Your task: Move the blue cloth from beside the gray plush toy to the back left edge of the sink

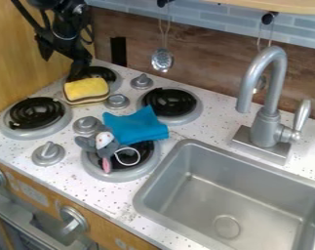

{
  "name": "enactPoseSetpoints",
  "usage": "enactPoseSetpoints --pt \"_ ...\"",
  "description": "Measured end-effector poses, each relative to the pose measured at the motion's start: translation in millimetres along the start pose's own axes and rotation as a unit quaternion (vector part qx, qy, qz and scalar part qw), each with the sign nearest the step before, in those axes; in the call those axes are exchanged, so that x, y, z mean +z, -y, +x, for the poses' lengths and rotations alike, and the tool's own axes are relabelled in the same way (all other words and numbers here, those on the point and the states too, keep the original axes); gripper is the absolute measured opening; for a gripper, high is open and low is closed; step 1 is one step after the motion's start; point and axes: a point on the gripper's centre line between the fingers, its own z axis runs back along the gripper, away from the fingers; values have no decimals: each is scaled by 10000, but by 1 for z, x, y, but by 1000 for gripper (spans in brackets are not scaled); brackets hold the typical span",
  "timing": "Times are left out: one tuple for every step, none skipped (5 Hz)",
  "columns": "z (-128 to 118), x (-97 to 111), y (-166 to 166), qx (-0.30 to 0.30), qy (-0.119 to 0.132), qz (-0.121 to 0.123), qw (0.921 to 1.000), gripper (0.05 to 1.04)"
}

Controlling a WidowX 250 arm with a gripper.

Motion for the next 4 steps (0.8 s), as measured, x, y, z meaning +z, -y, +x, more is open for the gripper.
enactPoseSetpoints --pt "-10 -10 9 -75 -179 -64 9998 1006" --pt "-15 -10 24 -175 -325 -153 9992 1006" --pt "-23 -7 42 -286 -525 -474 9971 1006" --pt "-26 13 66 -463 -438 -906 9938 1006"
